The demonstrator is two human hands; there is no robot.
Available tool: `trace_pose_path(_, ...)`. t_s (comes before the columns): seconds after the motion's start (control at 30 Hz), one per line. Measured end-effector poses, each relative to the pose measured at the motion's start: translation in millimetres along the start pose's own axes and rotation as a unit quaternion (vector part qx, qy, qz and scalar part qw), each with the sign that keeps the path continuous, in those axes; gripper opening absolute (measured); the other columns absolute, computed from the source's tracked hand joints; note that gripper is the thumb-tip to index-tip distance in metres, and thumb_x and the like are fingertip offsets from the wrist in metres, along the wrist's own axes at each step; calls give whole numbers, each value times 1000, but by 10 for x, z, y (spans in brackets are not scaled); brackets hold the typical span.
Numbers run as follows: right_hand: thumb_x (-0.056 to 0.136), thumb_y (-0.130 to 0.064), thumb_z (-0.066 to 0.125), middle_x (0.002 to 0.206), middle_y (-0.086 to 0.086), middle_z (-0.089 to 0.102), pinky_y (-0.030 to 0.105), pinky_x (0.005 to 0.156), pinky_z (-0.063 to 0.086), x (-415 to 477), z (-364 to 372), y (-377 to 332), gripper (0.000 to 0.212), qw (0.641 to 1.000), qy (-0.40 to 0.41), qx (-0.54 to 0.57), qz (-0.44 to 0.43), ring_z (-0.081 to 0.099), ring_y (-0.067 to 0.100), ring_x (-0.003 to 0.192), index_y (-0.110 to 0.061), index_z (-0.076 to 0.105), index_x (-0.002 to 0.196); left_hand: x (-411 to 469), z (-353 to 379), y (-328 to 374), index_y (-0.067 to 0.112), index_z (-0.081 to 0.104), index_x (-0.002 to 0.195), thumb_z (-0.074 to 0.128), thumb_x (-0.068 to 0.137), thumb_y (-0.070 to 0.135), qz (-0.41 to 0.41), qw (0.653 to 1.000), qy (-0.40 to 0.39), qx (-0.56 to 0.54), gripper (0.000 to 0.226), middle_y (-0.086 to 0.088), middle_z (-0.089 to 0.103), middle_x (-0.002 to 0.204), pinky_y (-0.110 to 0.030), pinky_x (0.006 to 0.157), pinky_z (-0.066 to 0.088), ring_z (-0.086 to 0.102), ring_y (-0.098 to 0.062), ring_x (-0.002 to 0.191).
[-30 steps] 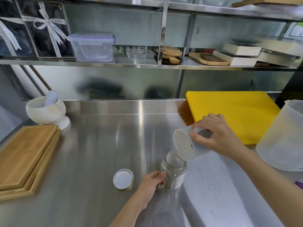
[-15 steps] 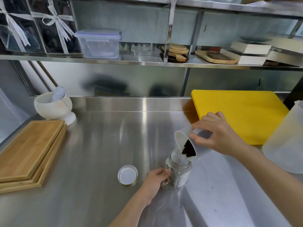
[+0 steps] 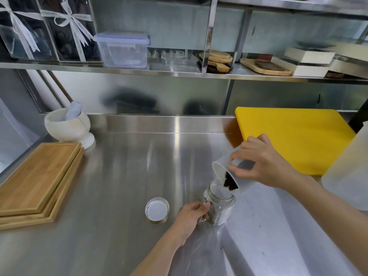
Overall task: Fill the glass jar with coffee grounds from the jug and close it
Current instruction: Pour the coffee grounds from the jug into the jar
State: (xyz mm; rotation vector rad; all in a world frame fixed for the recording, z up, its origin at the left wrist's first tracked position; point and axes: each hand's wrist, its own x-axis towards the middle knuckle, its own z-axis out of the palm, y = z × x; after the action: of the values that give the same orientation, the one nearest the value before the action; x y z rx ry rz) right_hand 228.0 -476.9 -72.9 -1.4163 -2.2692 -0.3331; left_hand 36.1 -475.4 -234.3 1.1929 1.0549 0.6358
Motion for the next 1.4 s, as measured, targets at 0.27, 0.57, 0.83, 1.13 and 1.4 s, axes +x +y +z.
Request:
trace_pose_path(0.27,76,-44,53,69,-2,56,7,84,16,5,29,-12,33,1000,5,1,-7,22,0,74,-15,69,75,-21,1,31,22,52,54,58,91,32,-6,1000,-5,-1,39,-3,54,70,-26,68,32,45,-17,75)
trace_pose_path(0.57,74,-45,57,71,1,62,9,84,16,11,74,-12,32,1000,-21,-6,-9,33,8,74,-16,70,76,-50,-1,75,22,51,52,58,91,33,-6,1000,-8,6,41,-9,53,74,-28,67,30,43,-18,75)
trace_pose_path(0.83,76,-45,53,71,2,62,10,84,16,10,83,-10,35,1000,-17,-6,-15,35,10,74,-15,71,76,-74,12,109,20,51,54,57,91,31,-5,1000,-12,-1,39,-12,53,76,-25,65,30,41,-18,75)
trace_pose_path(1.13,76,-45,54,71,3,62,12,84,16,10,100,-12,35,999,-13,-20,-26,37,13,74,-14,70,75,-85,20,120,19,50,55,56,92,29,-5,1000,-10,-3,39,-13,51,77,-24,63,29,40,-17,69)
trace_pose_path(1.4,77,-44,53,68,3,60,14,83,17,8,94,-14,35,999,-5,-14,-37,37,15,73,-13,69,73,-82,19,111,20,49,54,57,92,29,-4,1000,-7,1,40,-8,52,70,-21,60,31,40,-9,57)
